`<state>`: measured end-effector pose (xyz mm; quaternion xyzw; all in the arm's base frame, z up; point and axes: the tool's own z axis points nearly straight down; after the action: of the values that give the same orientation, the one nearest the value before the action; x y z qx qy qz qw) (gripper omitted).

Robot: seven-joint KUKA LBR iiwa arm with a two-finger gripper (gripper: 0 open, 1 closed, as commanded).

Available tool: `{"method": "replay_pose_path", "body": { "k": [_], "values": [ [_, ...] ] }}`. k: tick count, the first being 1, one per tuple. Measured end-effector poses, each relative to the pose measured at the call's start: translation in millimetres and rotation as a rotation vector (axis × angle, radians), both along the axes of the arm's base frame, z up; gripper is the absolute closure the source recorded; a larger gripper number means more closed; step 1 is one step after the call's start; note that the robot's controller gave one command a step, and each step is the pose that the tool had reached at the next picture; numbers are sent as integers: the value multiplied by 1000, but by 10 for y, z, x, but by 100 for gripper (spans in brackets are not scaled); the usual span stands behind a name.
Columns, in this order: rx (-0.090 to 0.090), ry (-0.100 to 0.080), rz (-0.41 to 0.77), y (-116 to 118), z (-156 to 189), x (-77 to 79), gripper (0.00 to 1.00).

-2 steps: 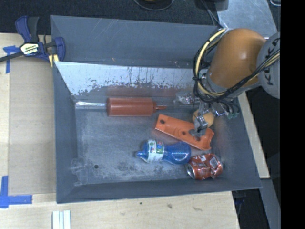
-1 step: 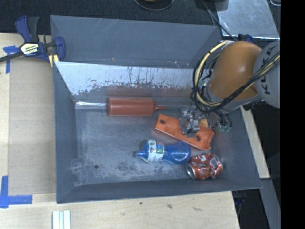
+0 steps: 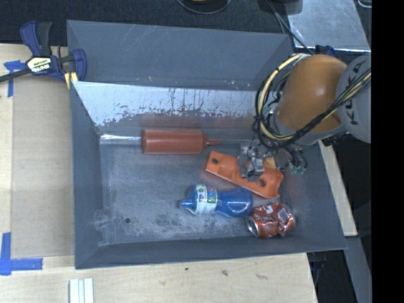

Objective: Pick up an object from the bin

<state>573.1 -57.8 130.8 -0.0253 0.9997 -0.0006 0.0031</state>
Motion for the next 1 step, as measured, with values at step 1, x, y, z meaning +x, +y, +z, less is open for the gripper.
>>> {"method": "replay_pose_path", "body": {
  "k": [1],
  "values": [
    [0, 1, 0, 0, 10, -2, 100]
  ]
}}
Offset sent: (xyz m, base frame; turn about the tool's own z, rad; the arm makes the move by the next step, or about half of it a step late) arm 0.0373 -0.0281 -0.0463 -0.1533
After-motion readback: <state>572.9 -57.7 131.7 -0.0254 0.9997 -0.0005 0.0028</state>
